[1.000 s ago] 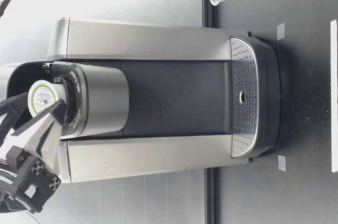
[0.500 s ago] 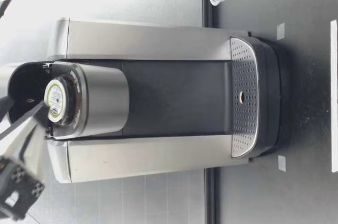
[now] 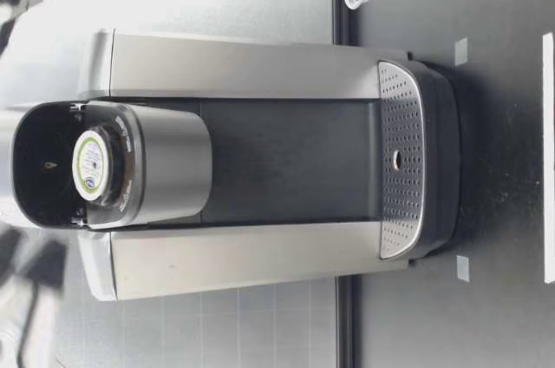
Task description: Place the coffee capsule inside the capsule container, then place the cup onto the center of the cup tray, then push the 'Hot Water' and 'Travel Mug' buttons.
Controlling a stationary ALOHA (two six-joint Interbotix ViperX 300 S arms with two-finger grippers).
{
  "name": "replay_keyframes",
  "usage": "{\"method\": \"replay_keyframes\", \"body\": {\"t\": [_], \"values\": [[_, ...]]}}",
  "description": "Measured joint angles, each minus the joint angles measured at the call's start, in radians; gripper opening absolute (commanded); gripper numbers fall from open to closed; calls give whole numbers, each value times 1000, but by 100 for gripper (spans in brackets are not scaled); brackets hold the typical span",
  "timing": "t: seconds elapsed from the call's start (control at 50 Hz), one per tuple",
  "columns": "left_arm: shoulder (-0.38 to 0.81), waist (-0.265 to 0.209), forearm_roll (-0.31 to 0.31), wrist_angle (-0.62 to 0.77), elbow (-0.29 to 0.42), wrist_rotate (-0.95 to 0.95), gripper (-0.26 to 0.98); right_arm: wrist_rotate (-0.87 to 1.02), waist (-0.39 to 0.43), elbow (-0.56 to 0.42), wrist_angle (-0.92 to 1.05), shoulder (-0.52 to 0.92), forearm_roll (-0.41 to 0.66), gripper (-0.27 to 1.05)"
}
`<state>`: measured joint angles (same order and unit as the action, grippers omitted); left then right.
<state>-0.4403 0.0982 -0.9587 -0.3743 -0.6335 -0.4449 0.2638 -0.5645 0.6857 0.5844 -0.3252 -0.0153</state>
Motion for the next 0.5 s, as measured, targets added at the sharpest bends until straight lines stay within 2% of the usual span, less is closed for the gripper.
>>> {"method": "replay_keyframes", "body": {"t": [0.1, 0.24, 0.5], "values": [[-74, 0, 0, 95, -100, -133, 76, 0, -23, -52, -107, 0, 3, 7], [-152, 0, -2, 179, -201, -259, 71, -2, -58, -94, -164, 9, 5, 7], [-244, 0, 0, 281, -324, -383, 52, 3, -71, -132, -170, 92, 6, 7]]}}
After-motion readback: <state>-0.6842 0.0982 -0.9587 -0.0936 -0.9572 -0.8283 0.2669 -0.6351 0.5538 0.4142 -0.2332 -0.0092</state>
